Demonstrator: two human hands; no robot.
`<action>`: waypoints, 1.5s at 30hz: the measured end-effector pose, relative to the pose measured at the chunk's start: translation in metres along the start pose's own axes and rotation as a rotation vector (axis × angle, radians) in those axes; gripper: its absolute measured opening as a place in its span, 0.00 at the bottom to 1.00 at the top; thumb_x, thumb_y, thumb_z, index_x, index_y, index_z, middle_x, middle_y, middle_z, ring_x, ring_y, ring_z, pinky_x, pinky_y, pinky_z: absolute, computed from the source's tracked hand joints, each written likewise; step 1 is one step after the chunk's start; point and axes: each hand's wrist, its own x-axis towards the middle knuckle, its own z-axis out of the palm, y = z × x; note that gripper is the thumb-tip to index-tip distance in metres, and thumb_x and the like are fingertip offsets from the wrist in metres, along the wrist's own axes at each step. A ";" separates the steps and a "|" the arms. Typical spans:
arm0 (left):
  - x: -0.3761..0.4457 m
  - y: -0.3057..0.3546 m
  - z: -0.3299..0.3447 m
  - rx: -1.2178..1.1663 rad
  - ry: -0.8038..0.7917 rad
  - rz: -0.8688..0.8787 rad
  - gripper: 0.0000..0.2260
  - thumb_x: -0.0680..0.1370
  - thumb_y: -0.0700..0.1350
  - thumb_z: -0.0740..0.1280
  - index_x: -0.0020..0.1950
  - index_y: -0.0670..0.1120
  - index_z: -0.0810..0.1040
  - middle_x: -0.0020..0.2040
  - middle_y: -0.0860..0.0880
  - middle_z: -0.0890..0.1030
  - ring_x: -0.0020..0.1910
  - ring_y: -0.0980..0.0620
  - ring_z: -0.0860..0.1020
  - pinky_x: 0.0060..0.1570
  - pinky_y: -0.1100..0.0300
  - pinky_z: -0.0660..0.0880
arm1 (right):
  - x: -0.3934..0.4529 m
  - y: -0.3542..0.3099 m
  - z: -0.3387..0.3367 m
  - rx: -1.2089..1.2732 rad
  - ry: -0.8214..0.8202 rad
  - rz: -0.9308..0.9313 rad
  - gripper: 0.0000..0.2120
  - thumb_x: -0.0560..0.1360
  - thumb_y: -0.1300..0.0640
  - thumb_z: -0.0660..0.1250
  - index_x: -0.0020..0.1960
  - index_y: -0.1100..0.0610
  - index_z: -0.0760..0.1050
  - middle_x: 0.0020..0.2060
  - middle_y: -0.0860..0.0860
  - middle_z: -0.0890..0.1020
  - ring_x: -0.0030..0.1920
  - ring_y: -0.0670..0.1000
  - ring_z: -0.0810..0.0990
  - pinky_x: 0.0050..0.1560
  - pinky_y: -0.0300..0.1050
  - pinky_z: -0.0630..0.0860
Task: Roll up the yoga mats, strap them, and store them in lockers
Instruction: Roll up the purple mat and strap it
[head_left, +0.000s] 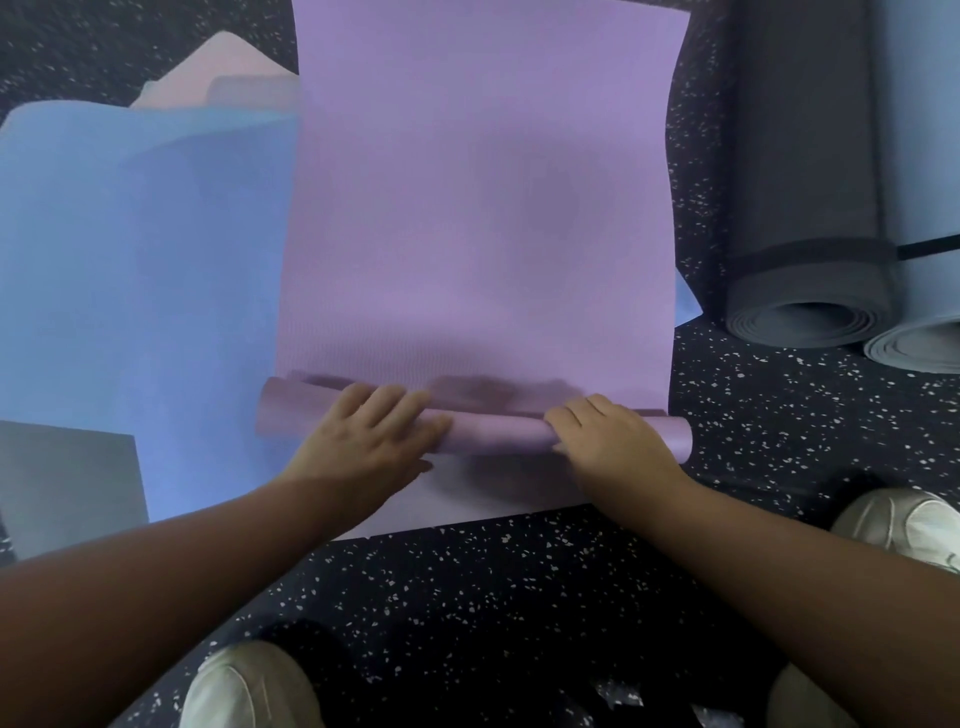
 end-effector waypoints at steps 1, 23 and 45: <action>0.002 -0.001 0.001 0.005 0.008 -0.010 0.14 0.77 0.47 0.62 0.58 0.43 0.78 0.50 0.42 0.78 0.46 0.42 0.72 0.43 0.50 0.66 | 0.002 0.001 -0.002 0.019 -0.003 0.015 0.04 0.69 0.61 0.63 0.41 0.59 0.76 0.33 0.53 0.77 0.34 0.56 0.76 0.31 0.47 0.74; 0.051 -0.018 -0.005 -0.016 -0.052 -0.262 0.14 0.61 0.31 0.69 0.44 0.42 0.82 0.45 0.42 0.80 0.42 0.41 0.77 0.42 0.52 0.71 | -0.018 -0.015 -0.003 -0.055 -0.280 0.185 0.40 0.64 0.50 0.52 0.75 0.63 0.56 0.74 0.58 0.62 0.74 0.57 0.58 0.70 0.55 0.54; 0.054 -0.031 0.016 0.261 -0.092 -0.028 0.44 0.63 0.54 0.77 0.74 0.47 0.61 0.71 0.41 0.70 0.69 0.41 0.71 0.60 0.35 0.70 | 0.024 -0.001 -0.024 0.029 -0.165 0.312 0.42 0.65 0.62 0.70 0.76 0.62 0.57 0.75 0.58 0.59 0.74 0.62 0.59 0.71 0.62 0.59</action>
